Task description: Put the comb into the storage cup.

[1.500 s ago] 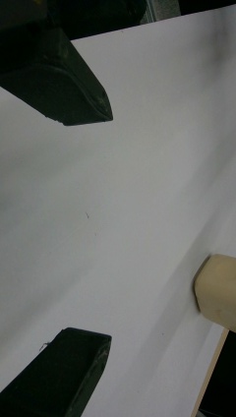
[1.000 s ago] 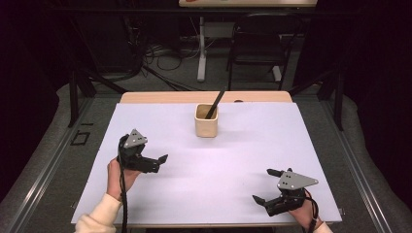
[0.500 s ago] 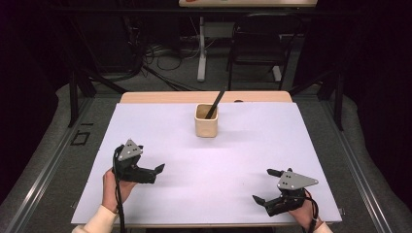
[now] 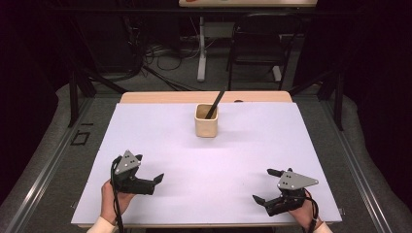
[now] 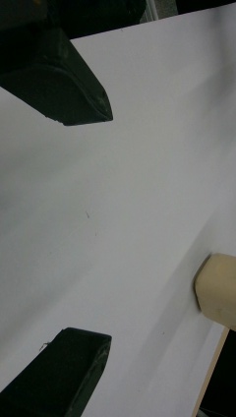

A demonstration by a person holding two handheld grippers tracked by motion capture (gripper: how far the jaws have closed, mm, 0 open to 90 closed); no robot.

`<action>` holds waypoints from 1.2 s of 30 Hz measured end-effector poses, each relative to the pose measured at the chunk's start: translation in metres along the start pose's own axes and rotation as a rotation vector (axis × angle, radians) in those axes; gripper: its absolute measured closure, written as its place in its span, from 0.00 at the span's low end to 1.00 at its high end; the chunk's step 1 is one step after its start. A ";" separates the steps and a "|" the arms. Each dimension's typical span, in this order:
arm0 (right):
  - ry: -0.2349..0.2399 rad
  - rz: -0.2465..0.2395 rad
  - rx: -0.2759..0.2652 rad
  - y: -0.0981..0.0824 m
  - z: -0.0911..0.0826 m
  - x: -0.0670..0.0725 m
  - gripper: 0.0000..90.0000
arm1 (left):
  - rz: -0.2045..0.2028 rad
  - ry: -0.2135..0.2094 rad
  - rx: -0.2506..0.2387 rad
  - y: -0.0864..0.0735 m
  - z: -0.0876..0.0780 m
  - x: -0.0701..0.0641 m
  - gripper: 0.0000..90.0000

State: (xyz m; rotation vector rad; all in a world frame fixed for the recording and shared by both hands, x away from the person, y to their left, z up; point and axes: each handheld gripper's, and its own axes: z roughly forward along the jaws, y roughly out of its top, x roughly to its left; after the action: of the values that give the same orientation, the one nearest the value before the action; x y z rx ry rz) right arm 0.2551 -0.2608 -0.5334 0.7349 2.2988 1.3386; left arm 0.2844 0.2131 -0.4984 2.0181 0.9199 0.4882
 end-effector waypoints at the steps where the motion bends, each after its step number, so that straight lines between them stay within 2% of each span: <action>1: 0.000 0.000 -0.001 0.000 0.000 0.000 0.01 | -0.013 -0.004 -0.002 -0.003 0.000 0.000 0.00; 5: 0.000 0.000 0.000 0.000 0.000 0.000 0.01 | -0.030 -0.001 -0.001 -0.010 -0.002 -0.002 0.00; 9: -0.001 -0.003 -0.002 0.000 0.000 0.000 0.01 | -0.020 -0.002 -0.002 -0.018 -0.004 -0.005 0.00; 22: -0.002 0.000 0.002 0.000 0.001 0.000 0.01 | -0.029 -0.006 0.006 -0.036 -0.007 -0.012 0.00; 28: -0.003 -0.001 0.003 0.000 0.001 -0.001 0.01 | -0.014 -0.004 -0.019 -0.042 -0.011 -0.016 0.00; 34: 0.001 0.001 0.007 0.000 0.001 -0.001 0.01 | 0.019 0.015 -0.032 -0.046 -0.014 -0.020 0.00; 36: 0.001 0.002 0.006 0.000 0.001 -0.001 0.01 | 0.013 0.013 -0.041 -0.048 -0.014 -0.020 0.00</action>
State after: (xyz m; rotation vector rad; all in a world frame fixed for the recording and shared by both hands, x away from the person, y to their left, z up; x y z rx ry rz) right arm 0.2563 -0.2605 -0.5343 0.7390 2.3045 1.3331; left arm 0.2417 0.2235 -0.5297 1.9873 0.8975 0.5239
